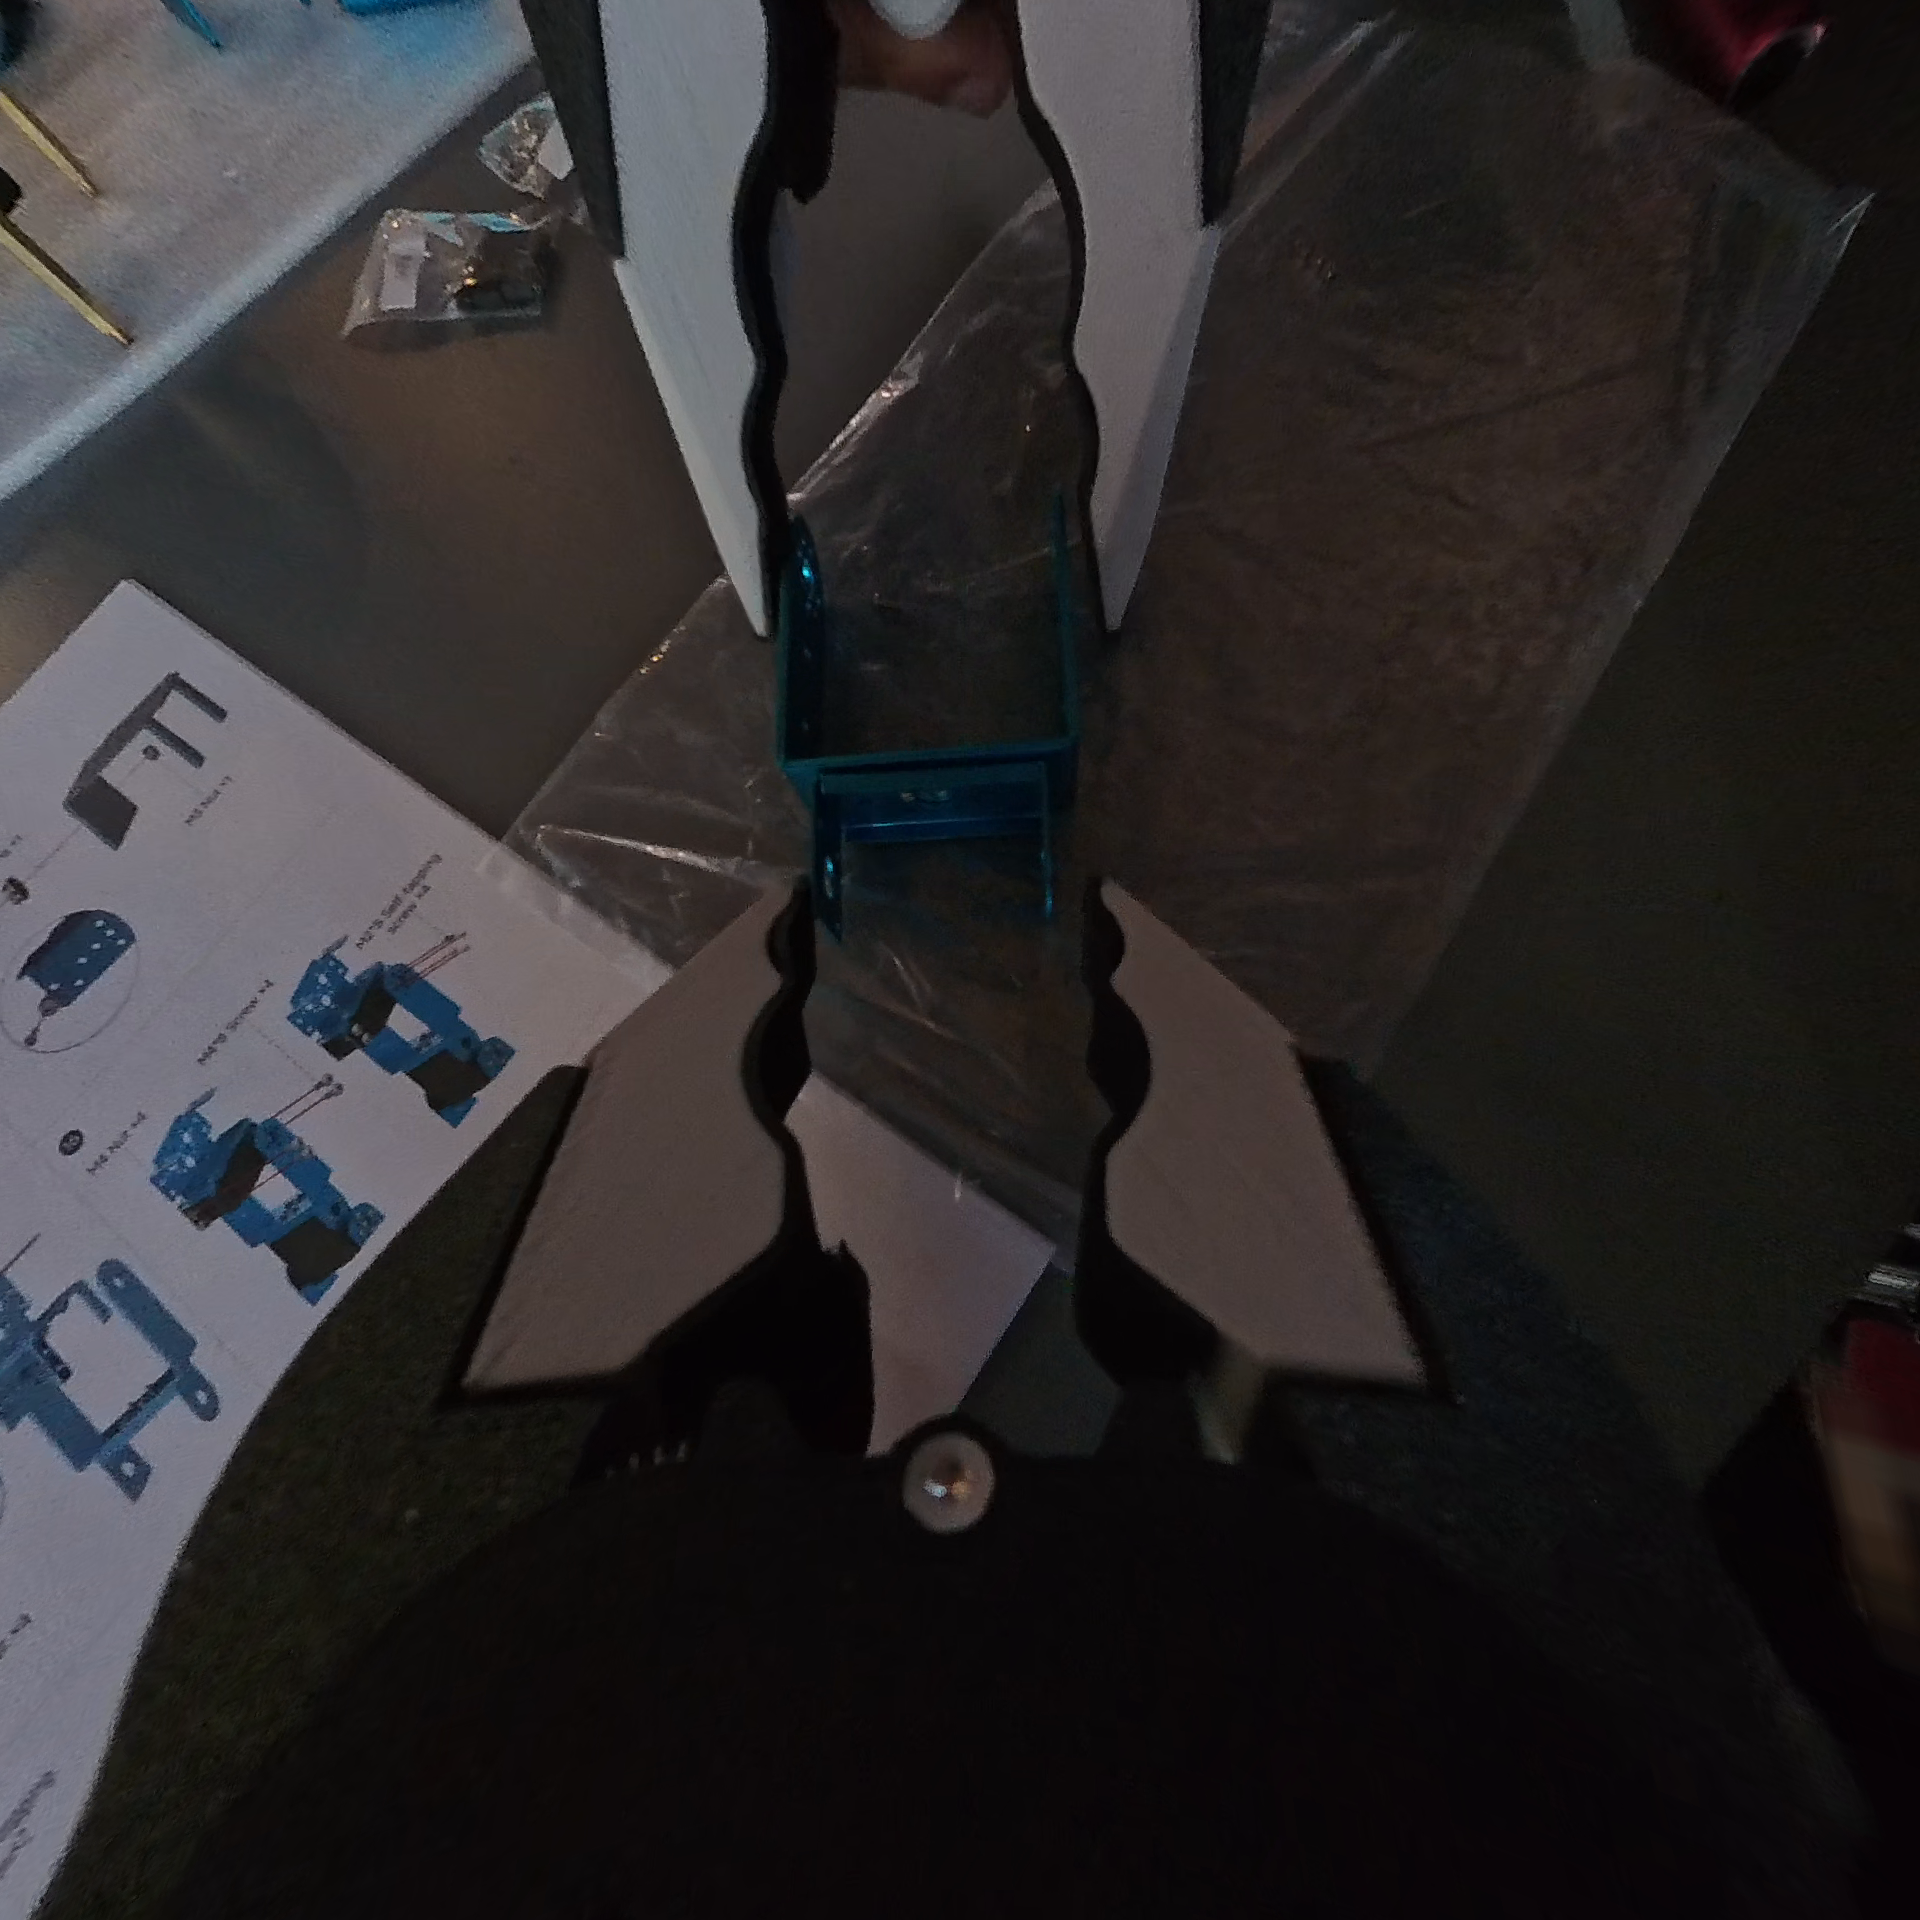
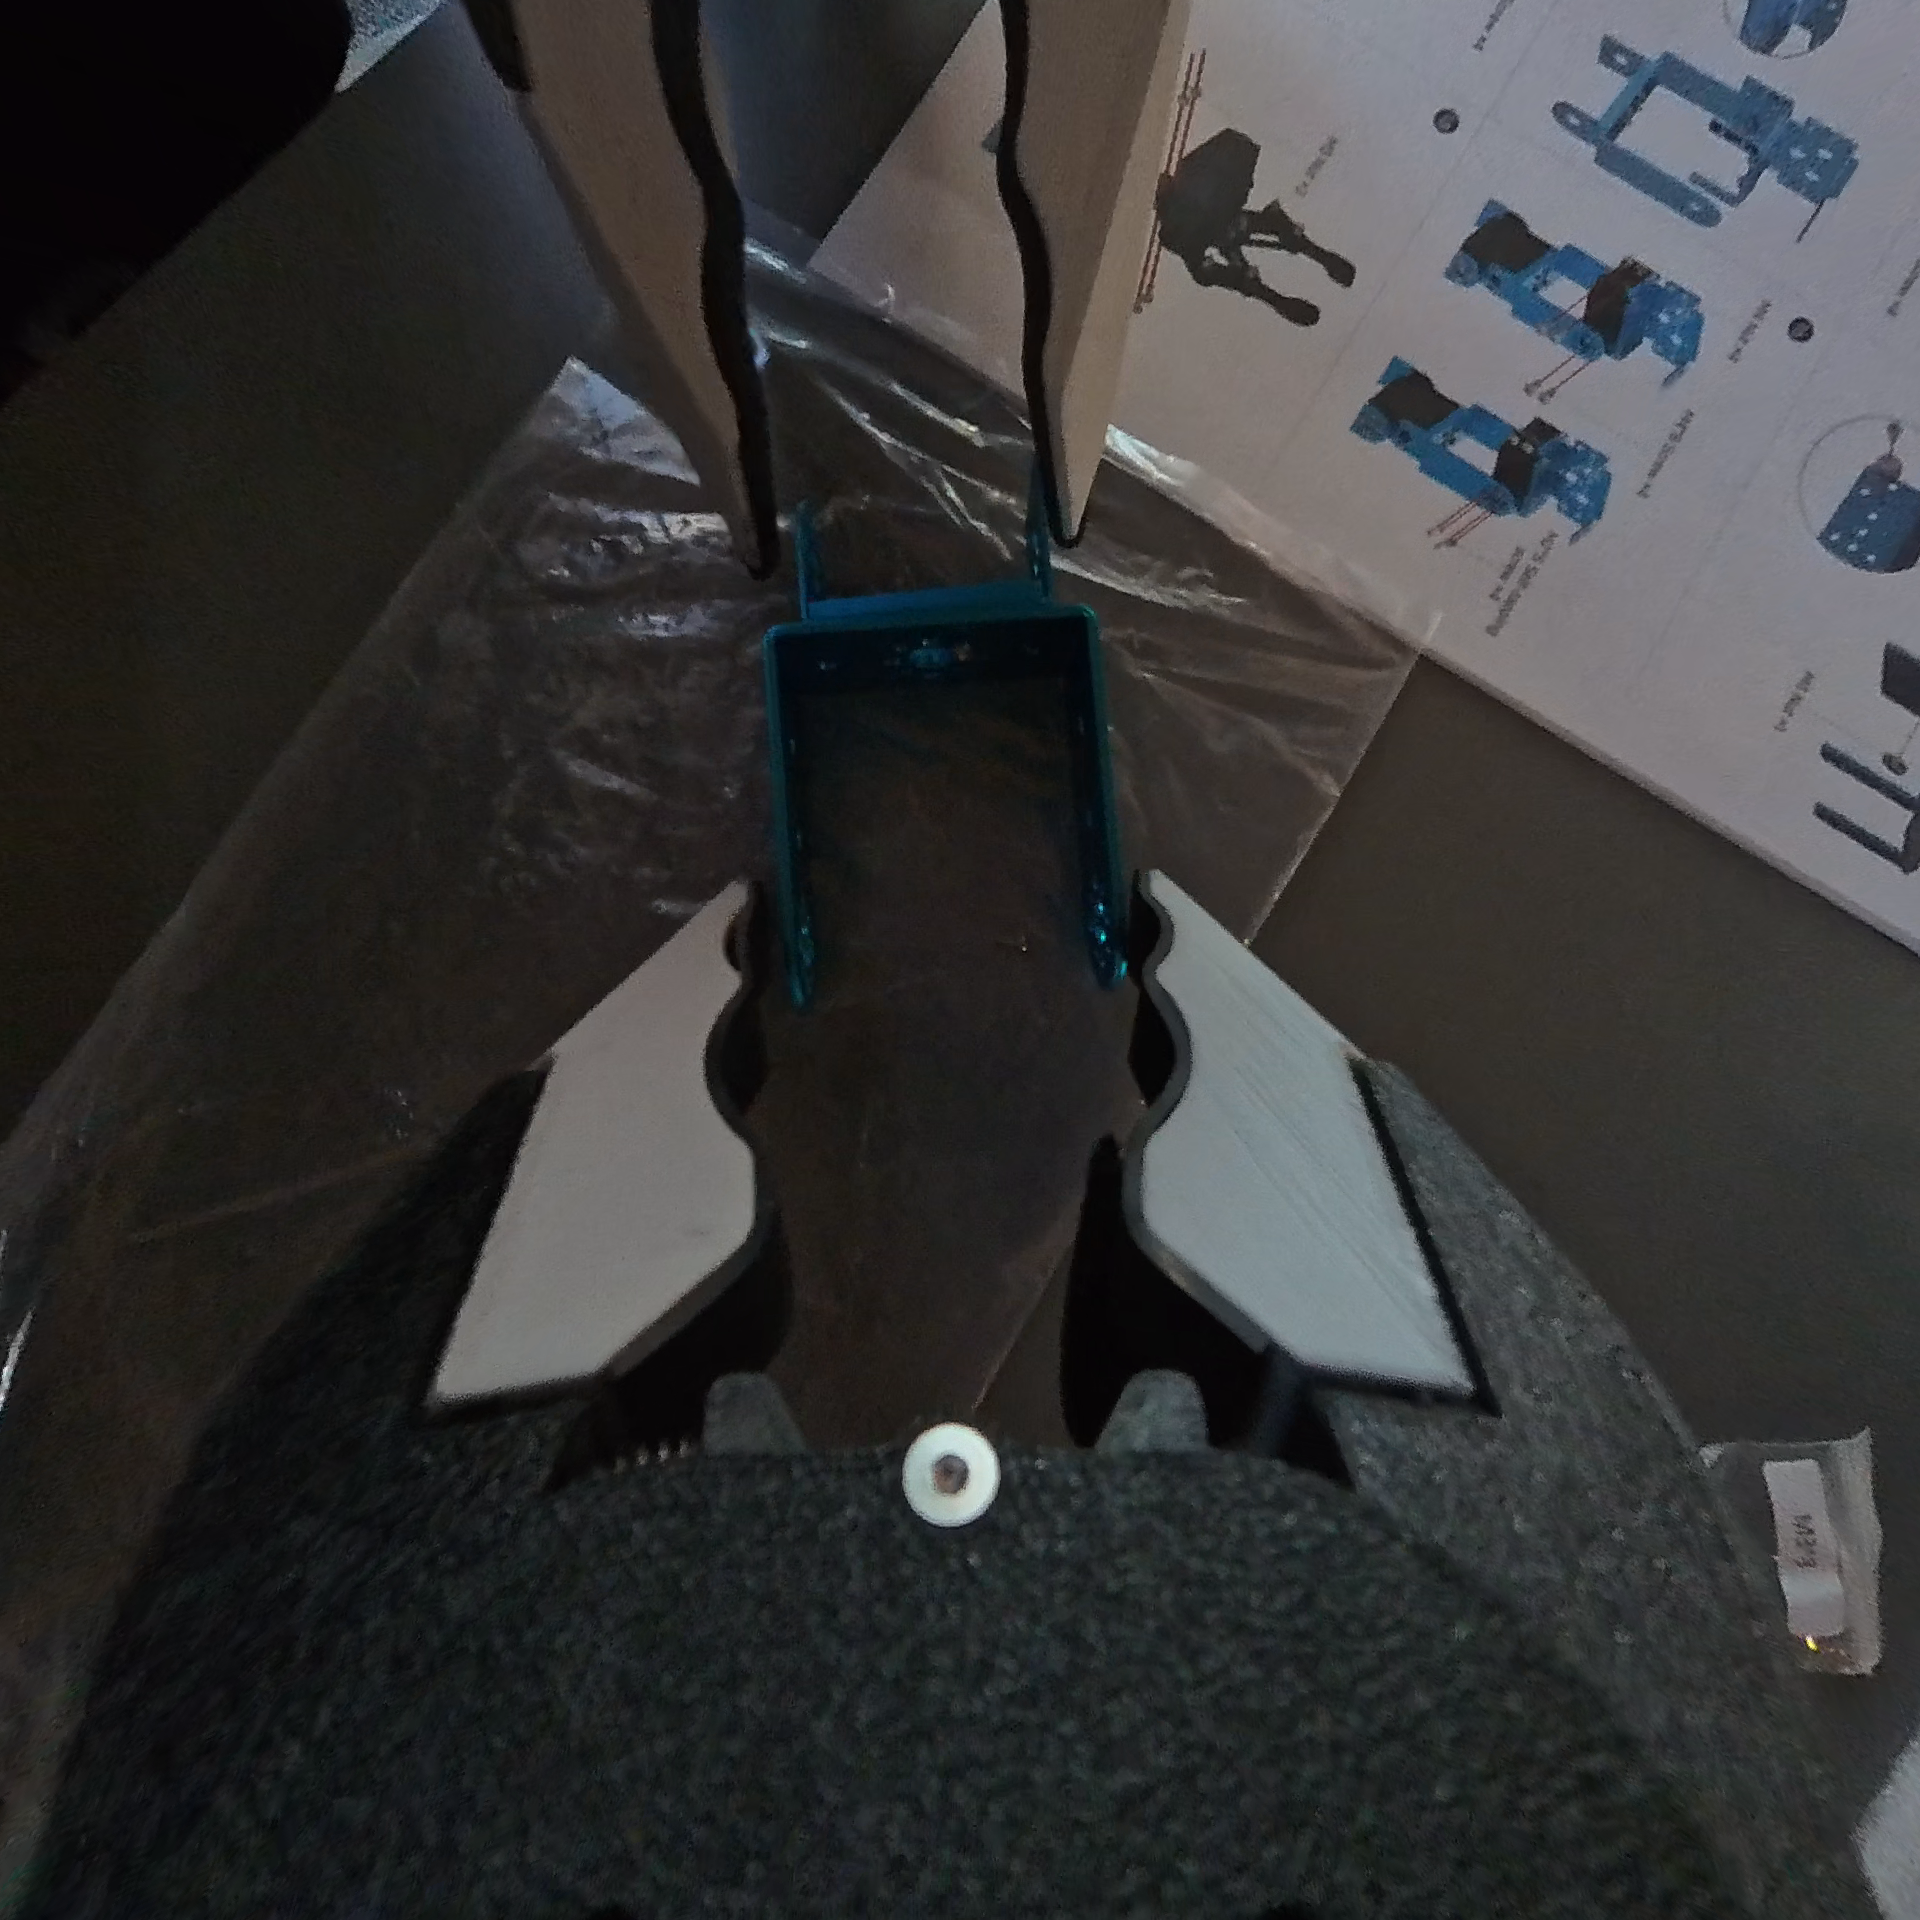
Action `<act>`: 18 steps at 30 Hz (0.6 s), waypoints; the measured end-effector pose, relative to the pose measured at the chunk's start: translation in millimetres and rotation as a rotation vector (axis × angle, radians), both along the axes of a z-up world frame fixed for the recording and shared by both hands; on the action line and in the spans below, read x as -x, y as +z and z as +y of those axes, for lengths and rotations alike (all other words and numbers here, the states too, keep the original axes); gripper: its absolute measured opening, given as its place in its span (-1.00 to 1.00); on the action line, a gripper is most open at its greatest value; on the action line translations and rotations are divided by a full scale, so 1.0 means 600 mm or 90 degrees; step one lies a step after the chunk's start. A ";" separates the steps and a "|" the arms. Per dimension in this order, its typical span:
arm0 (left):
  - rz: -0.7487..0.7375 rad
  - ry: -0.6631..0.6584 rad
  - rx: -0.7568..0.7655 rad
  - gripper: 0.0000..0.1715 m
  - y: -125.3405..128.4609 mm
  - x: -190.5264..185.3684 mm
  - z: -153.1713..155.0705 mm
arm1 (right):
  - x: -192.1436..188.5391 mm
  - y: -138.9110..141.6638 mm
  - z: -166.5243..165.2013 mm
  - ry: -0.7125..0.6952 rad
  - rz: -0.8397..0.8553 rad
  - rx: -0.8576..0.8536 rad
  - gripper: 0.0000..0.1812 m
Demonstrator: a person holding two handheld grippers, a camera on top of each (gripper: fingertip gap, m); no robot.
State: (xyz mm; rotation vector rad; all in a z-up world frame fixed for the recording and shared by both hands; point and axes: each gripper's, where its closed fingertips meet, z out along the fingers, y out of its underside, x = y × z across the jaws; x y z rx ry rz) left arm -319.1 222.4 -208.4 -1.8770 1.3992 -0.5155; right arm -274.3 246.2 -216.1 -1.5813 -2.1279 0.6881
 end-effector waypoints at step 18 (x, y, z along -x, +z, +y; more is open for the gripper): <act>0.011 -0.013 -0.010 -0.40 -0.003 -0.004 0.001 | 0.003 0.001 -0.006 -0.002 -0.003 0.029 -0.15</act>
